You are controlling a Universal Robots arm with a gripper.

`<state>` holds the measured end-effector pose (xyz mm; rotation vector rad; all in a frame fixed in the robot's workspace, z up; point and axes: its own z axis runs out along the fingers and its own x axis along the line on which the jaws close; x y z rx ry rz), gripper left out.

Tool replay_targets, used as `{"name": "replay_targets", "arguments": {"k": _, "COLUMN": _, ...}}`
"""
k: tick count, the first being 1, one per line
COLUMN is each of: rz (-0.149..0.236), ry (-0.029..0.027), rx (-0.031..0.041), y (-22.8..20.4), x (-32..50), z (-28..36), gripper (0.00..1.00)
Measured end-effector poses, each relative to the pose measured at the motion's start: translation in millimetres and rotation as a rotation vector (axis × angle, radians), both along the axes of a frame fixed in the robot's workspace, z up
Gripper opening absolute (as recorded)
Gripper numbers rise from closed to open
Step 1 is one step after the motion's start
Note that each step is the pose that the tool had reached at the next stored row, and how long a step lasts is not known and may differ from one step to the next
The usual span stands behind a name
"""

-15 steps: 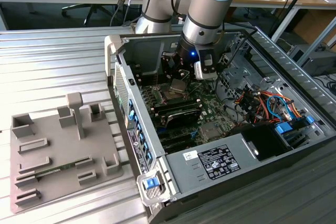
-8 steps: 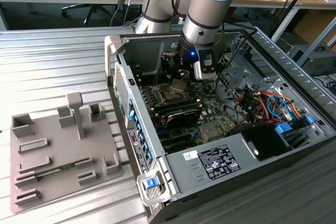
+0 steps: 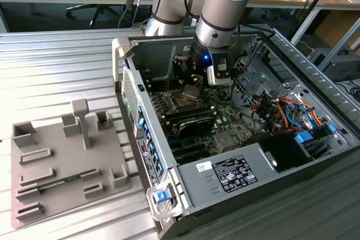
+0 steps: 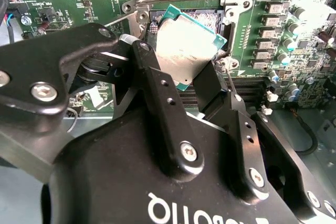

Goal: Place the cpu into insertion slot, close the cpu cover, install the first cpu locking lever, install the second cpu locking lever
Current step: 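Place the cpu into insertion slot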

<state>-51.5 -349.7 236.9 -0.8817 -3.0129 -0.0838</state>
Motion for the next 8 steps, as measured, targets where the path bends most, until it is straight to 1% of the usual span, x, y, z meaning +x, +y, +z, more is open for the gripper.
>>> {"name": "replay_targets", "arguments": {"k": 8, "rz": -0.018, "ry": 0.0, "rx": 0.0001, "y": 0.0, "x": 0.0, "z": 0.0, "gripper": 0.53}}
